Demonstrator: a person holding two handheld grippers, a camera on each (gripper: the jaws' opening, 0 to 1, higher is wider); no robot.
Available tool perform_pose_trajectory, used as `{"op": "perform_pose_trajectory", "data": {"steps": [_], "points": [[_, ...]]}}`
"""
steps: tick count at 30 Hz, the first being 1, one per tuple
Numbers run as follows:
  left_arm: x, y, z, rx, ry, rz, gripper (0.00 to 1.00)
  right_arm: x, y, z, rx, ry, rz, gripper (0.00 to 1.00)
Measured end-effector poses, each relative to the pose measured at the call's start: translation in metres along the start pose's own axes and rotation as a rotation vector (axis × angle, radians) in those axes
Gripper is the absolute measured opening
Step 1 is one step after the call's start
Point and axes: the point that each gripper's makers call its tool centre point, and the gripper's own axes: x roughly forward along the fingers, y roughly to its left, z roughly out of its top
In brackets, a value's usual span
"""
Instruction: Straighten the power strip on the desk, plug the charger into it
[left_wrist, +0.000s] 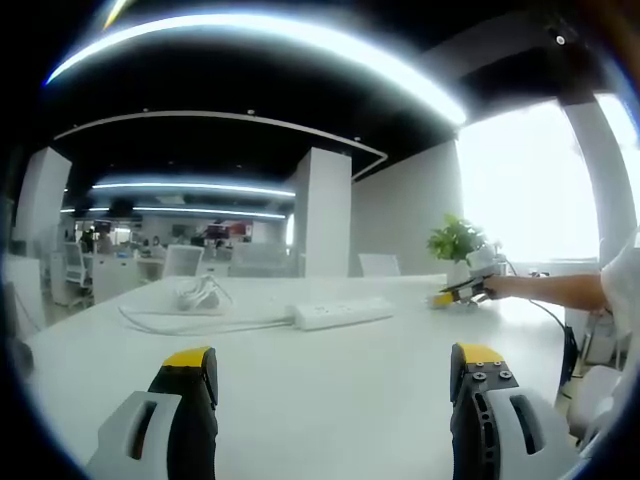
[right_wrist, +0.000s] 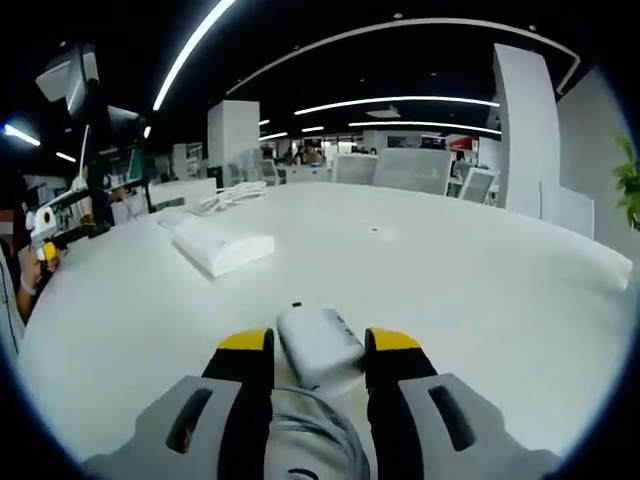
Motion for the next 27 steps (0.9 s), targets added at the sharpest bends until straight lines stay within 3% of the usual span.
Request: {"op": "perform_pose_trajectory", "data": {"steps": [13, 19, 27], "points": [[0.001, 0.001, -0.001, -0.004, 0.002, 0.0, 0.99, 0.0, -0.007, 0.001, -0.015, -0.043, -0.009, 0.3], [0.0, 0.002, -0.001, -0.005, 0.001, 0.004, 0.99, -0.007, -0.009, 0.001, 0.064, -0.059, -0.03, 0.25], [-0.001, 0.001, 0.0, -0.003, 0.0, 0.003, 0.99, -0.009, -0.005, 0.0, 0.049, -0.065, -0.056, 0.25]]}}
